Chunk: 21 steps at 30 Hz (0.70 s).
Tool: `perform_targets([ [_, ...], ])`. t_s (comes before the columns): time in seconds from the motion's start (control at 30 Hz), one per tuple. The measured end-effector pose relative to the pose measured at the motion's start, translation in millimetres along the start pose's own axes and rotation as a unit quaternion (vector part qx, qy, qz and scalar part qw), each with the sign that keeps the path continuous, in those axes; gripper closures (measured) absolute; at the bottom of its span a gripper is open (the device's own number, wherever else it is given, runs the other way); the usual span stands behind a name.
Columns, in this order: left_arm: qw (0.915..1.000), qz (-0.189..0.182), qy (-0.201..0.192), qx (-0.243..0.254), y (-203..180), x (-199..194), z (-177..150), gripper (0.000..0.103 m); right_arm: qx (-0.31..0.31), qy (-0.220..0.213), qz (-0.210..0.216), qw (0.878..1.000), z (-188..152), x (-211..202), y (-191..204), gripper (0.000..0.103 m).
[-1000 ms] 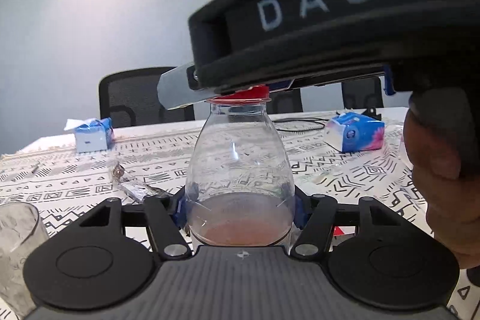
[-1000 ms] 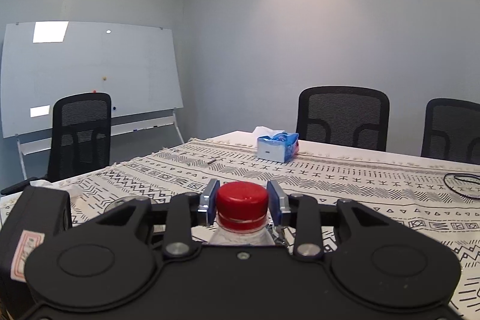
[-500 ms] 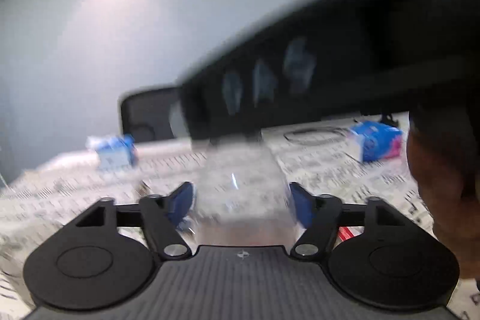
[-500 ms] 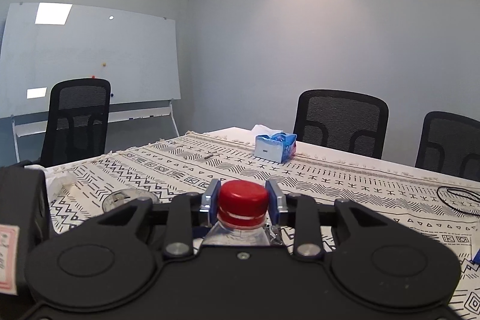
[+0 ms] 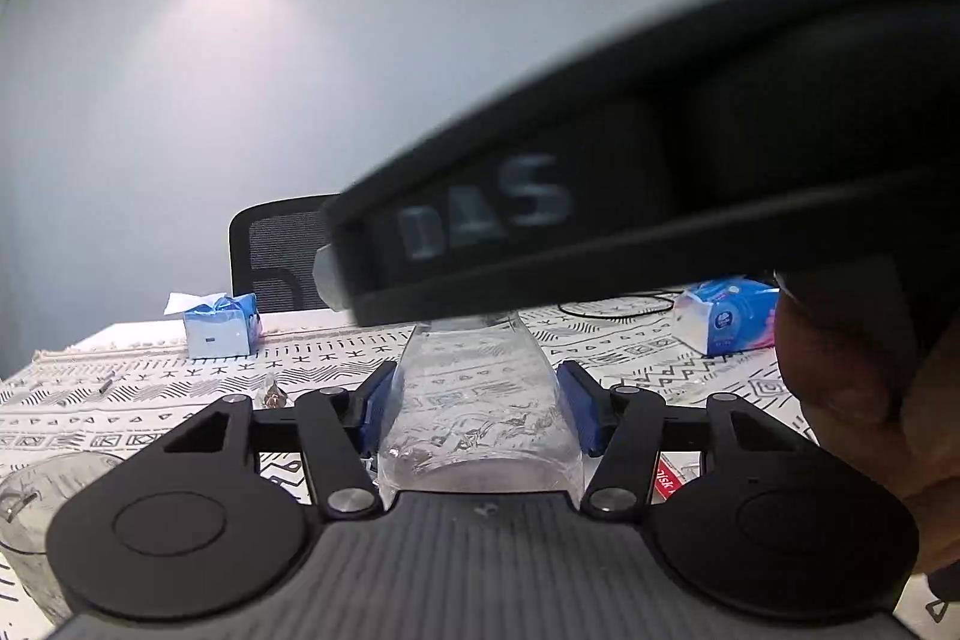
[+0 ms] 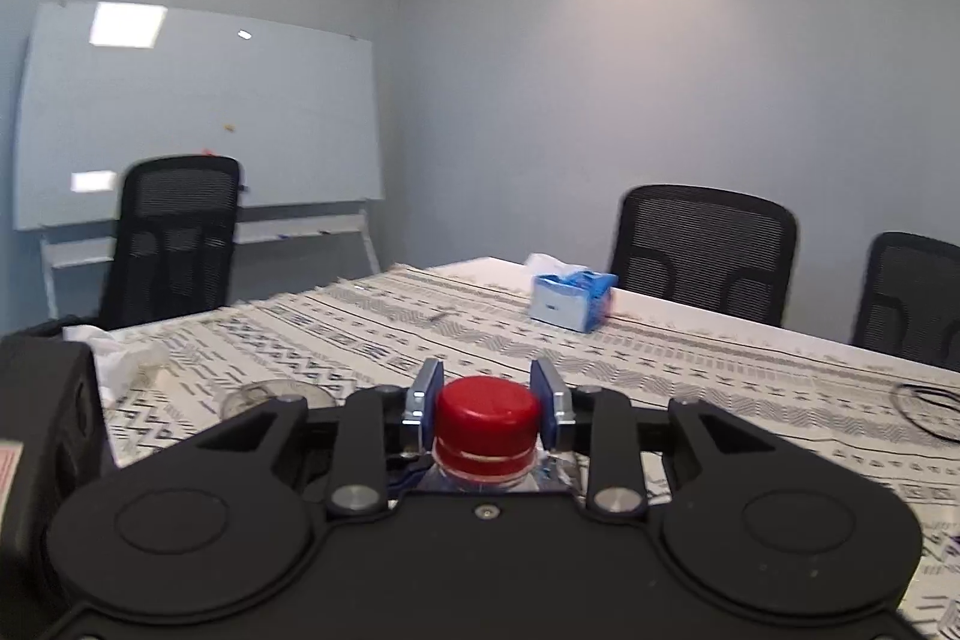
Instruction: Unscrew bottle cap and pour
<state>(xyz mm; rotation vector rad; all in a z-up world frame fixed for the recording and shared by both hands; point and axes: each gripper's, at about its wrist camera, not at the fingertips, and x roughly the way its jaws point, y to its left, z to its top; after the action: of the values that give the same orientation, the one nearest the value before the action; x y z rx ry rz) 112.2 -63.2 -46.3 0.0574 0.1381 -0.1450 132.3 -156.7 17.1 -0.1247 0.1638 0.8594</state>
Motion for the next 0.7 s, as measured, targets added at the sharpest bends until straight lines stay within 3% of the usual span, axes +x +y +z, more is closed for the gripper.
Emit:
perform_targets([
  [0.2,0.9999,-0.009,0.002,-0.009,2,-1,1,0.050,-0.016,-0.022,0.095,0.995,-4,1,-26,0.070],
  [0.37,0.9999,-0.006,0.001,-0.009,-2,-4,1,0.050,0.009,0.024,0.020,0.999,12,3,-3,0.067],
  [0.43,1.0000,-0.004,-0.001,-0.004,-4,-6,-1,0.050,0.005,0.031,-0.024,0.999,15,3,10,0.069],
  [0.5,1.0000,0.000,-0.003,0.005,-8,-7,-2,0.050,0.014,0.036,-0.041,0.998,16,5,13,0.070],
  [0.6,1.0000,-0.004,-0.003,0.005,-7,-8,0,0.051,0.020,0.029,-0.037,0.999,12,3,9,0.070],
  [0.7,1.0000,-0.009,-0.004,0.002,-2,-11,0,0.051,0.009,0.004,0.015,1.000,5,1,-5,0.070],
])
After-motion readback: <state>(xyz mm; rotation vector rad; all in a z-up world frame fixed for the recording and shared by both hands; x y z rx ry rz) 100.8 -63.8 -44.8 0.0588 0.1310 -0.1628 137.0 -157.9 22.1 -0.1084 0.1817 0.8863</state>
